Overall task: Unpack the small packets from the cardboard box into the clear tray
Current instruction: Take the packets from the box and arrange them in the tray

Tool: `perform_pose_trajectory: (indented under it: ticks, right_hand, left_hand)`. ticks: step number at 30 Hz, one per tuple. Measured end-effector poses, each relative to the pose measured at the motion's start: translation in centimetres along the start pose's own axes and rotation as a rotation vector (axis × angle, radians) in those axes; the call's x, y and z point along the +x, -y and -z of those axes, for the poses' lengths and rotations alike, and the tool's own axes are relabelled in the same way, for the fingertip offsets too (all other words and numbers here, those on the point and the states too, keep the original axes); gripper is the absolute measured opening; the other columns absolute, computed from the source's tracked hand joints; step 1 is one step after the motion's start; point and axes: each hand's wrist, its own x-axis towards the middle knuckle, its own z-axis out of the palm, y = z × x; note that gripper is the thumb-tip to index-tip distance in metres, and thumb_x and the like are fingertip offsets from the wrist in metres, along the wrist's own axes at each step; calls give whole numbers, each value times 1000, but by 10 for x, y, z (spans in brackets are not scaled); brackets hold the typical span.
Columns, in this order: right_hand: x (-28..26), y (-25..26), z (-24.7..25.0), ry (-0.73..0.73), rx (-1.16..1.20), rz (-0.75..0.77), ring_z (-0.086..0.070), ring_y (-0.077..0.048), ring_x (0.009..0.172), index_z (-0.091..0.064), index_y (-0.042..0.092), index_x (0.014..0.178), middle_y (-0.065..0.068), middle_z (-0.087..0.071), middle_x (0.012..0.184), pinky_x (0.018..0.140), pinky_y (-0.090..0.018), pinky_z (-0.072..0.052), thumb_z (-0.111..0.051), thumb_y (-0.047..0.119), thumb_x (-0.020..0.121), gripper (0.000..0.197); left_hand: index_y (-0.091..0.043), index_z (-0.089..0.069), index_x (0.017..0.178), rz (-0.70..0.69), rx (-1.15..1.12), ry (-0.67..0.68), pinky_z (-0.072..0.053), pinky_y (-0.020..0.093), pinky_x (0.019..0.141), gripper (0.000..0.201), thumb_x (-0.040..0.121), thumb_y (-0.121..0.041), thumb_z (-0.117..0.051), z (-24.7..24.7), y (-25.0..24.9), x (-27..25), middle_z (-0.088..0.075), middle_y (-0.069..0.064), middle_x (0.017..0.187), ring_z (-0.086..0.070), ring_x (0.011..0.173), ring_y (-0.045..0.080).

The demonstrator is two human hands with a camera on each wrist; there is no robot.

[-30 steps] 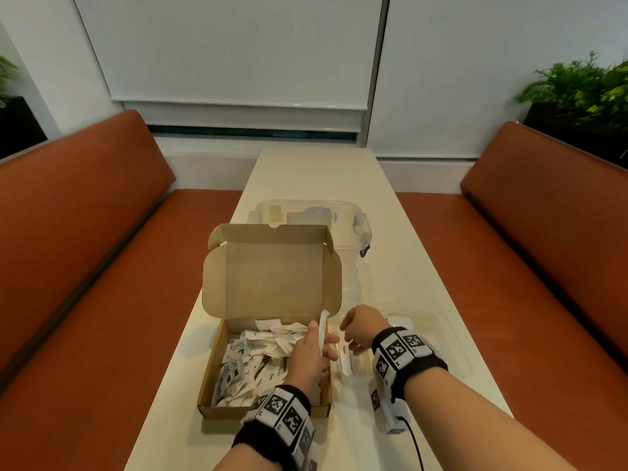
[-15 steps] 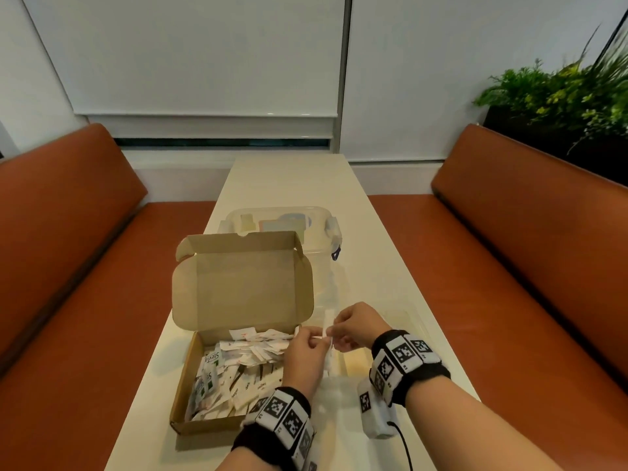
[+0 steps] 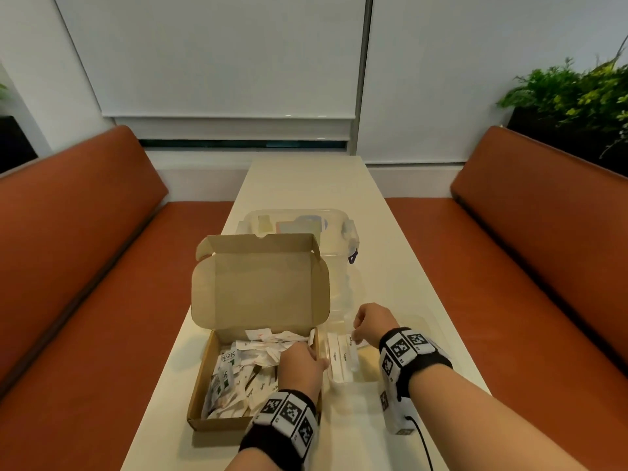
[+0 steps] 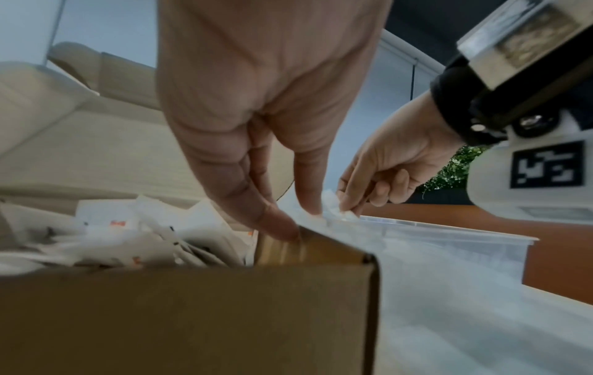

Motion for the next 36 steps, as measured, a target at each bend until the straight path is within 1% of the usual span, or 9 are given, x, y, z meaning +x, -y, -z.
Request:
perform_pose_trajectory:
  ticks: [1,4,8,13,20,27,32,35,36]
  right_hand:
    - [2,3,-2,5,-52,7,-61,-21,91,-54,12,82,-7,-63,95,85,-30,-53,-69,2,78,19]
    - [7,9,-9,45,-182,19,-62,-21,98,-51,14,76,-8,-67,104,89,-29,-52,-69,4,79,21]
    - [16,14,-19,130,-280,-19,-61,-24,109,-53,12,83,-11,-65,116,95,-32,-50,-71,8,79,20]
    - [22,15,-27,122,-287,-32,-60,-24,113,-60,4,116,-11,-63,121,94,-29,-48,-67,13,85,33]
    - [22,14,-34,58,-366,46,-64,-25,102,-64,4,105,-12,-66,110,82,-28,-50,-59,3,85,20]
    - [17,20,-40,76,-378,40,-61,-25,110,-59,2,114,-13,-62,119,84,-26,-46,-52,5,92,23]
    - [14,19,-41,127,-344,24,-56,-25,118,-55,-1,122,-15,-57,128,96,-28,-43,-47,6,94,29]
    - [11,18,-41,116,-375,32,-60,-26,112,-61,2,99,-14,-61,121,90,-27,-46,-45,4,93,16]
    - [11,17,-41,104,-378,39,-61,-26,110,-61,1,101,-14,-62,119,88,-27,-47,-45,3,93,18]
  left_hand:
    - [-15,-57,84,3,3,3,-49,30,82,15,84,-21,-71,0,0,1,-59,-1,85,-59,87,19]
    - [-13,-60,88,2,22,9,-50,31,84,15,83,-23,-71,0,0,3,-64,2,91,-61,90,20]
    - [-13,-62,92,-11,46,14,-50,31,84,17,83,-24,-71,-1,3,6,-65,3,95,-61,91,19]
    - [-13,-62,94,-8,42,24,-50,31,86,19,83,-25,-71,-2,5,8,-64,2,95,-61,91,18]
    - [-12,-61,93,-16,55,21,-51,32,85,18,84,-25,-70,-2,6,9,-64,3,95,-61,91,19]
    - [-14,-60,89,-26,60,13,-51,31,84,16,84,-24,-70,-3,5,8,-64,2,93,-62,90,19]
    - [-14,-60,88,-32,79,24,-51,30,81,15,84,-24,-70,-3,5,8,-65,3,93,-62,89,19]
    - [-15,-58,85,-33,80,27,-50,30,81,15,83,-24,-70,-3,5,8,-65,3,92,-62,90,19]
    - [-16,-57,83,-31,79,28,-49,29,80,16,83,-24,-70,-2,4,8,-64,3,92,-62,89,19]
